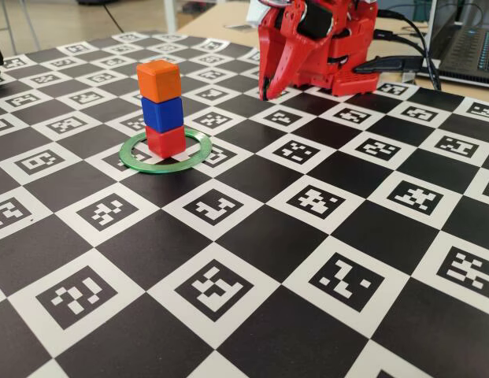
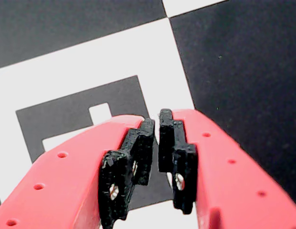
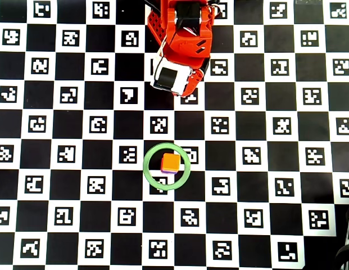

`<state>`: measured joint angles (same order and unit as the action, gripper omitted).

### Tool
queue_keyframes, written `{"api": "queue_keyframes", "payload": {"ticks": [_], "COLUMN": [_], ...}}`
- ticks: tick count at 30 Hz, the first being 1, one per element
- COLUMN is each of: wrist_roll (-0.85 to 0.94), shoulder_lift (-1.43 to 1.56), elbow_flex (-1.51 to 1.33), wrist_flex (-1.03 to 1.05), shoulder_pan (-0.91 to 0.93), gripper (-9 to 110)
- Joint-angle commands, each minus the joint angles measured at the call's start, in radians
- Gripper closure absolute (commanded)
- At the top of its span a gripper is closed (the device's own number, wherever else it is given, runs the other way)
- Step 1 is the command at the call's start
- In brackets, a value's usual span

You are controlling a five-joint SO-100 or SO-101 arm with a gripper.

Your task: Grab the red cube then put it in the green circle then put the blue cube on top and finally the orange cube on top

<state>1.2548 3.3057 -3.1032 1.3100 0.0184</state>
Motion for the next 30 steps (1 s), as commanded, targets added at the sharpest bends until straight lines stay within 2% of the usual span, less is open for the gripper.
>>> {"api": "queue_keyframes", "payload": {"ticks": [1,30], "wrist_roll": [0.017,0.055], "shoulder_lift": [0.055,0.055], "elbow_flex": [-0.052,-0.066], "wrist_flex": [0.038,0.034], "shoulder_pan": [0.006,-0.003], "gripper": [108,107]}}
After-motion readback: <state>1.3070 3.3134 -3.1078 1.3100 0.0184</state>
